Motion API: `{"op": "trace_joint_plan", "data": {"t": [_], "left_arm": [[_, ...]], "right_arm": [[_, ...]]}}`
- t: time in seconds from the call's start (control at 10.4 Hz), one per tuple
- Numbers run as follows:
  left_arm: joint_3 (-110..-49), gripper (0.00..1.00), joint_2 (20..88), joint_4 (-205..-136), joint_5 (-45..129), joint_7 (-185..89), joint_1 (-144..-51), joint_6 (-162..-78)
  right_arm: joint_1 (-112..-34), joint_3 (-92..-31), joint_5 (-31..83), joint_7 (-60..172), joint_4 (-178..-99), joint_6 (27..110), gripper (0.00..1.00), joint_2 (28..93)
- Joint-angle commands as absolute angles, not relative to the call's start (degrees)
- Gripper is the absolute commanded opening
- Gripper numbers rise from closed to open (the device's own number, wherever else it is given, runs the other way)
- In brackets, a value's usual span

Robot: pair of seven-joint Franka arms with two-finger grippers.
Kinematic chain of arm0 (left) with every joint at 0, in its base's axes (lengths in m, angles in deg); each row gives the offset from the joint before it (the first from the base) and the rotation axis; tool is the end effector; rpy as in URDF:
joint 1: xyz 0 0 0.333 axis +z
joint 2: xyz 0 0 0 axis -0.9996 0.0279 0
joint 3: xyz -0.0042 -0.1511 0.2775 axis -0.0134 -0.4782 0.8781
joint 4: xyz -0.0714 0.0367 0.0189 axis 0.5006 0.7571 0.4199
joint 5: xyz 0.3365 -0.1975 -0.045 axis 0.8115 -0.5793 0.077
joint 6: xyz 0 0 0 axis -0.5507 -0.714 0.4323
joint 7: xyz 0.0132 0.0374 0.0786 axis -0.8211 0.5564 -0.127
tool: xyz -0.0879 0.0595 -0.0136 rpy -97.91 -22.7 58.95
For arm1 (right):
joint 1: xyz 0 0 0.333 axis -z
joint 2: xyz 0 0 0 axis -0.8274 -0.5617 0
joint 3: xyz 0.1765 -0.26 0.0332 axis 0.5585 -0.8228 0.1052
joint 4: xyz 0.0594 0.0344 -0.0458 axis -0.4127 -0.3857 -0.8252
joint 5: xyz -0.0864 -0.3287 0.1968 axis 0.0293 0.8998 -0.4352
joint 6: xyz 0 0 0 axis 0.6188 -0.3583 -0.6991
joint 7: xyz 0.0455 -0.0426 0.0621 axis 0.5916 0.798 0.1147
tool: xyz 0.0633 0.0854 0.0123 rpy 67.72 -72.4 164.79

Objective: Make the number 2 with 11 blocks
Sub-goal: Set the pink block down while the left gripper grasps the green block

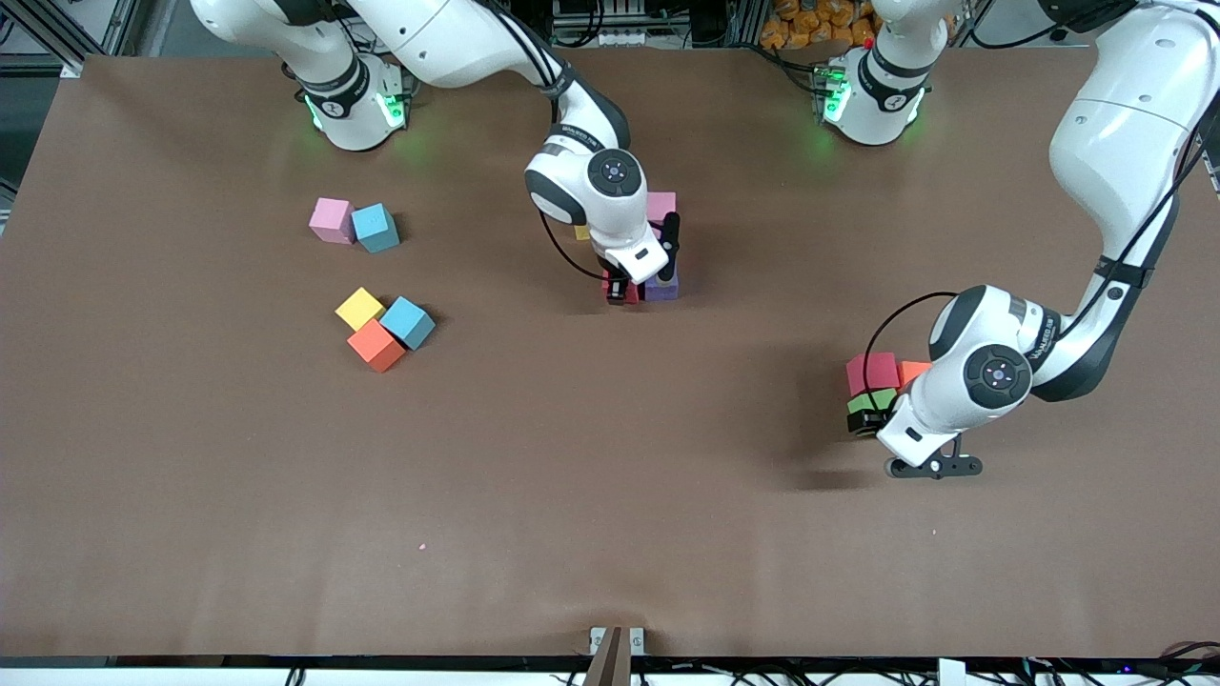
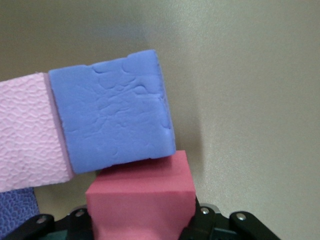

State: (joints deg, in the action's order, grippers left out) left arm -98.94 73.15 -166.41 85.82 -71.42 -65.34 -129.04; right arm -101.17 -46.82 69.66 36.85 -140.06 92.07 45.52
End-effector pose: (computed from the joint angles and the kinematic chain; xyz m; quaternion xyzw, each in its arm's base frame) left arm 0.6634 -0.0999 0.2140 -0.9995 -0.0083 0.0161 0.0242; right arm 0.3929 0.5365 0.1923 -0.7541 -0.6567 -0.0025 0.0106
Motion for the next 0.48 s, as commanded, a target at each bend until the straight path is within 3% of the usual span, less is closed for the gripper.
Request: {"op": "trace_joint_plan", "data": {"t": [0.0, 0.38], "left_arm": [[-96.9, 1.0, 74.0, -165.6, 87.1, -71.8, -68.5, -129.1], [-96.2, 0.99, 73.8, -165.7, 87.3, -71.8, -68.5, -129.1]], "right_arm": [[-102.5, -47.9, 70.5, 38.0, -137.9, 91.8, 0.25, 43.9], [-102.6, -47.9, 70.5, 38.0, -137.7, 91.8, 0.26, 43.8]]}}
